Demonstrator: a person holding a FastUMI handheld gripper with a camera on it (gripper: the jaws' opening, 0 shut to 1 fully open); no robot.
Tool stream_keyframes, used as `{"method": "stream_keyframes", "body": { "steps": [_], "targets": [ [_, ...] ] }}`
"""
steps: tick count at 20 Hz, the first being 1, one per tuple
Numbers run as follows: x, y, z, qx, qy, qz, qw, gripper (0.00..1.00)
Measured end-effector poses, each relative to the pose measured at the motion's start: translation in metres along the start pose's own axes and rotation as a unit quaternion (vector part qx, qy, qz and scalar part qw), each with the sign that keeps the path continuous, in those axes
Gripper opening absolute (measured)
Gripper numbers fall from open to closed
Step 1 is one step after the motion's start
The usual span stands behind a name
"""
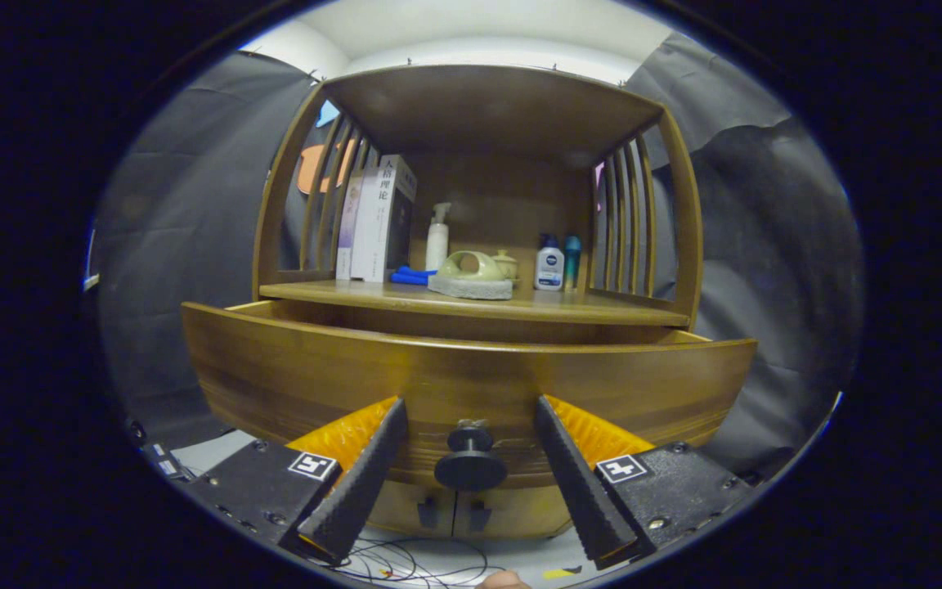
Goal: Pull open the drawer, take out the items inside it, and place them on the countertop above the cabinet.
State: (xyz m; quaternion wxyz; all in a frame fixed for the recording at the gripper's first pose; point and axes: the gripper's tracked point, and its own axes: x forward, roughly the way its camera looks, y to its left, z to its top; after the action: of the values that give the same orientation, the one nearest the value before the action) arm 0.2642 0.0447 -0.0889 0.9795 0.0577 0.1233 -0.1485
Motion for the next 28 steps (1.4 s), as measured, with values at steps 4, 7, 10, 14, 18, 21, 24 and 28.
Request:
{"method": "stream_keyframes", "body": {
  "steps": [4, 7, 10, 14, 18, 21, 24, 28],
  "targets": [
    [0.019, 0.000, 0.003, -0.001, 0.004, -0.001, 1.000, 1.00],
    [0.032, -0.001, 0.006, -0.003, 0.007, -0.003, 1.000, 1.00],
    [0.041, -0.001, 0.007, 0.004, 0.008, -0.002, 1.000, 1.00],
    [0.055, -0.002, 0.010, 0.021, 0.014, -0.001, 1.000, 1.00],
    [0.064, -0.002, 0.011, 0.022, 0.019, -0.002, 1.000, 1.00],
    [0.073, -0.003, 0.013, 0.019, 0.020, -0.002, 1.000, 1.00],
    [0.080, -0.003, 0.014, 0.018, 0.019, -0.002, 1.000, 1.00],
    [0.087, -0.003, 0.015, 0.017, 0.018, -0.002, 1.000, 1.00]
  ]
}}
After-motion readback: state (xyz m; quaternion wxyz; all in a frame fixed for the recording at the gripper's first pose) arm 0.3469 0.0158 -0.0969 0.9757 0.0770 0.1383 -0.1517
